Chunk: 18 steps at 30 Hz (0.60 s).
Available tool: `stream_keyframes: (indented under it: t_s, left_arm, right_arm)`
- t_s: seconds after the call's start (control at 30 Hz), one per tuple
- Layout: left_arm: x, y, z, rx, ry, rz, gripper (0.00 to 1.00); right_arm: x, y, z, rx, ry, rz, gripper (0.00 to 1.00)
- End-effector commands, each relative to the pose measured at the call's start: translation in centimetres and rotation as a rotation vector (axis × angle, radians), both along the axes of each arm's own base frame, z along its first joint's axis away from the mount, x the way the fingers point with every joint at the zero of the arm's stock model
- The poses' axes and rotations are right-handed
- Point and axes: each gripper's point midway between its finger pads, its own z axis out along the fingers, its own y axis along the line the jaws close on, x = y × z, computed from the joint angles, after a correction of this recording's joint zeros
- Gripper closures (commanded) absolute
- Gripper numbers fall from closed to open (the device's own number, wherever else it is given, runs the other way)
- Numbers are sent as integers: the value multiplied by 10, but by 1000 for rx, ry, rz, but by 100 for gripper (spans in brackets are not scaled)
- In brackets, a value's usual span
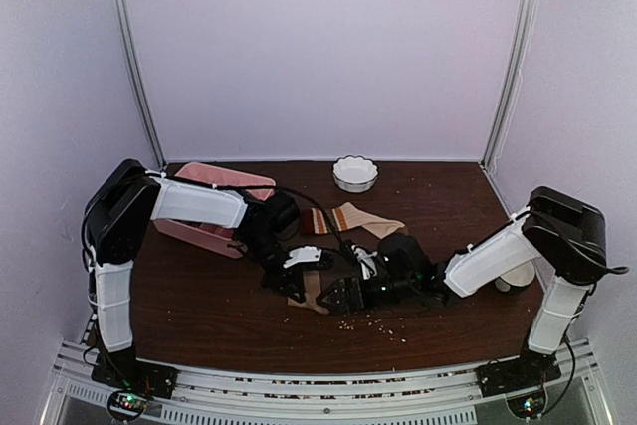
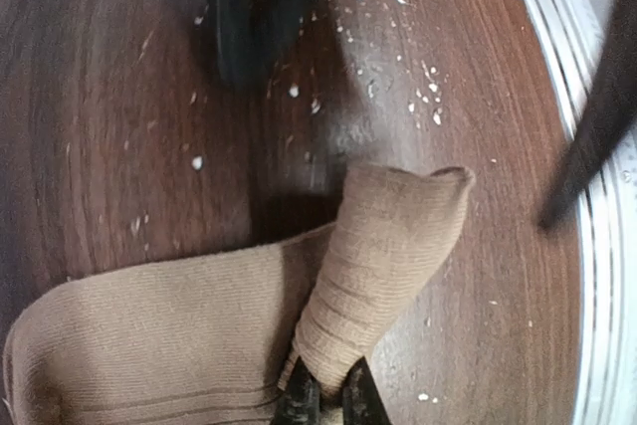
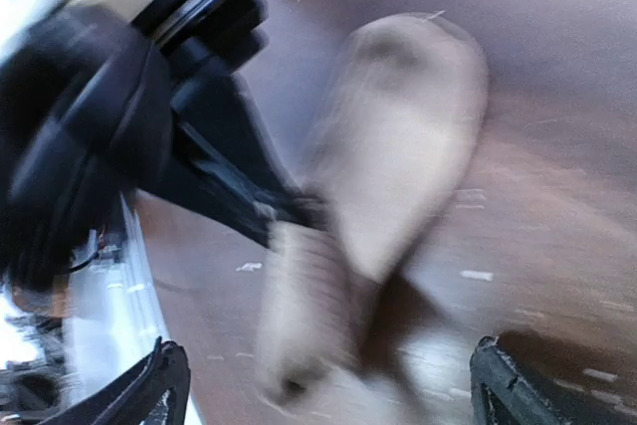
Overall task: Roll the socks
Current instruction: Roll the sock at the center of the board.
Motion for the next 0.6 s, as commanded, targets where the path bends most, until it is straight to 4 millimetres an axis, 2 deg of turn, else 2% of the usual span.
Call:
stream_keyframes:
  t_s: [0.0,0.07,0.13,0.27,0.37,0.4,0.5,0.57]
  left_arm:
    - [-13,22,-12,74,197,53,100]
    - [-14,21,-12,67,214,51,100]
    - [-15,21,-12,64,221,47,100]
    - [-17,21,-12,59,234,41,100]
    - [-19,20,-10,51,250,26,100]
    - [-19,20,-9,47,258,20,100]
    - [-20,20,-7,39,300,5,100]
    - [-21,20,-7,37,319,-4,100]
  right_arm:
    - [16,-74,-50,-332,-161,-168,0]
    - [21,-89,-43,-391,-262,-205,1]
    - [31,-101,-28,-423,-362,-257,0]
    - [56,-117,-2,-391,-398,-436,1]
    - [55,-83,20,-158,-402,-260,1]
    - [53,-75,26,-145,-443,-197,1]
    - [28,-50,38,-255,-715,12,1]
    - [10,-39,31,-313,-820,158,0]
